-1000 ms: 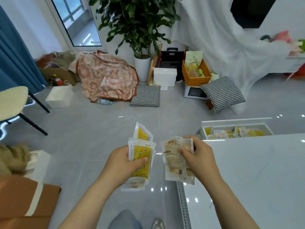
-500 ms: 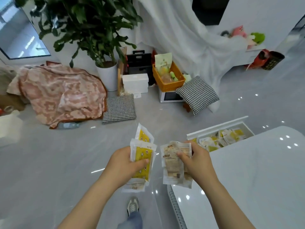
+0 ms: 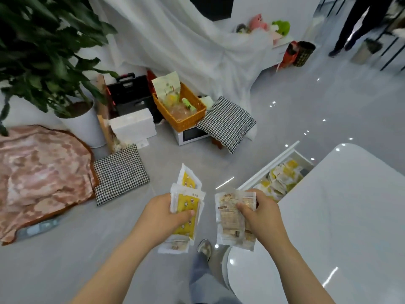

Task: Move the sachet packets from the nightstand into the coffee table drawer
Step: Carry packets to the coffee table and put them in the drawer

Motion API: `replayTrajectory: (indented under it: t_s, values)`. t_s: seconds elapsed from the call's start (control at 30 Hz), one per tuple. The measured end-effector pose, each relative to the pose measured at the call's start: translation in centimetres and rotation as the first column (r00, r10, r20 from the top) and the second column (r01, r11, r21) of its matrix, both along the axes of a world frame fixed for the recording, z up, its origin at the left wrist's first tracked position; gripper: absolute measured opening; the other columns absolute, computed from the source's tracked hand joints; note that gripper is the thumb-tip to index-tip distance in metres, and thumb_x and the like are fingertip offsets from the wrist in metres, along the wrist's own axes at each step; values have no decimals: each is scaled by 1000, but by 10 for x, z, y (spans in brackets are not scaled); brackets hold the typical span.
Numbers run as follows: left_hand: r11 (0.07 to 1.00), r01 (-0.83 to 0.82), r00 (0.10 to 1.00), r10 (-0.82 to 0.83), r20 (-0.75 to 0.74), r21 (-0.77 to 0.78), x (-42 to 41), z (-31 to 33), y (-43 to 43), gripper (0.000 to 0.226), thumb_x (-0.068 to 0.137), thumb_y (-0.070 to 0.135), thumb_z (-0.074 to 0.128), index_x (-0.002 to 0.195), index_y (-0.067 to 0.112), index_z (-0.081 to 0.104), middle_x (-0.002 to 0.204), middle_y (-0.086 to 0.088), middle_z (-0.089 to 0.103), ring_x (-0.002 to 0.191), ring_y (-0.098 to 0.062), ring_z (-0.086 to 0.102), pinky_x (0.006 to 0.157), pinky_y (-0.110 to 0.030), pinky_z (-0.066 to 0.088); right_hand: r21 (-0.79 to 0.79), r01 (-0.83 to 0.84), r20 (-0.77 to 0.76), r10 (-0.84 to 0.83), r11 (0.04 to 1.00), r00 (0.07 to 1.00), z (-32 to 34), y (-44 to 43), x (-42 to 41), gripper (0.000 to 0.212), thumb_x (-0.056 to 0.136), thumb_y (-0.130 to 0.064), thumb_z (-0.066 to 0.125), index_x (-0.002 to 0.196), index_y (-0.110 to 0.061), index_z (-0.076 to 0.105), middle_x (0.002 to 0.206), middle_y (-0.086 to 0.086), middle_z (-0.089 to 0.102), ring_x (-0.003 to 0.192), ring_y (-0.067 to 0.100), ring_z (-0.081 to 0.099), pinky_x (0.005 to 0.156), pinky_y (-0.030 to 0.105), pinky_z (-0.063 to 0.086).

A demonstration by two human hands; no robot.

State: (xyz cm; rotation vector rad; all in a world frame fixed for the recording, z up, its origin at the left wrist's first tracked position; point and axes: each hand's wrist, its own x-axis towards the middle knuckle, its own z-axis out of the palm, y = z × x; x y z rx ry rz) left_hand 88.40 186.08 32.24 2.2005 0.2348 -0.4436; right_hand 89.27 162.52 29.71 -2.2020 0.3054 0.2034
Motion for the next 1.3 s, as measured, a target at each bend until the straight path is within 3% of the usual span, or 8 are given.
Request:
replayTrajectory:
  t_s: [0.17, 0.3, 0.43, 0.6, 0.73, 0.87, 1.1, 1.3]
  values:
    - [993, 106, 994, -106, -9, 53, 84, 0, -11, 8, 77, 25, 74, 79, 28, 66, 81, 7, 72, 75, -2, 65, 74, -27, 55, 0, 89, -1, -89, 996, 996, -1, -16, 72, 20, 87, -23, 66, 102, -30, 54, 94, -10, 62, 90, 13, 62, 84, 37, 56]
    - [979, 188, 982, -187, -15, 79, 144, -5, -21, 9, 79, 28, 72, 87, 25, 69, 84, 7, 71, 76, 0, 64, 71, -22, 53, 4, 142, -20, -142, 990, 990, -3, -28, 117, 19, 88, -24, 66, 102, -30, 54, 93, -11, 60, 89, 12, 61, 82, 32, 56]
    - [965, 258, 965, -256, -48, 39, 194, -8, -29, 11, 80, 27, 72, 91, 27, 69, 90, 7, 72, 83, -9, 68, 79, -31, 56, 26, 243, -61, -241, 970, 969, -7, -35, 146, 18, 89, -24, 65, 102, -31, 55, 91, -14, 60, 90, 13, 62, 82, 34, 56]
    - [909, 416, 908, -414, -69, 22, 271, -20, -40, 9, 81, 27, 71, 88, 31, 67, 92, 6, 73, 82, -6, 67, 76, -26, 54, -11, 384, -99, -383, 923, 918, -17, -38, 178, 19, 90, -24, 64, 106, -28, 55, 95, -11, 60, 91, 14, 62, 83, 32, 55]
    - [842, 540, 841, -538, -65, 15, 336, -21, -50, 7, 78, 28, 72, 84, 30, 68, 89, 7, 72, 83, -10, 67, 78, -31, 55, -38, 535, -114, -535, 844, 837, -19, -31, 204, 23, 89, -25, 65, 111, -21, 60, 99, -7, 64, 92, 15, 63, 82, 31, 54]
    - [728, 685, 728, -684, -47, 27, 389, -15, -68, 8, 79, 31, 71, 86, 31, 68, 91, 8, 72, 87, -10, 66, 82, -34, 54, -8, 671, -90, -669, 742, 738, -16, -22, 224, 17, 87, -19, 66, 99, -28, 58, 92, -9, 62, 85, 13, 61, 75, 24, 48]
    - [543, 840, 541, -838, -74, -3, 445, -19, -111, 31, 67, 43, 66, 92, 24, 71, 88, 7, 72, 84, -8, 67, 82, -38, 56, 5, 844, -90, -840, 537, 535, -24, -22, 232, 19, 86, -15, 66, 103, -21, 60, 92, -8, 63, 84, 12, 59, 65, 14, 43]
    - [373, 927, 375, -923, -89, 41, 478, -32, -178, 15, 80, 33, 70, 92, 25, 71, 88, 7, 72, 81, -6, 67, 79, -30, 56, -25, 926, -108, -922, 376, 371, -44, -56, 237, 15, 87, -14, 64, 98, -21, 56, 84, -12, 58, 75, 4, 55, 59, 11, 37]
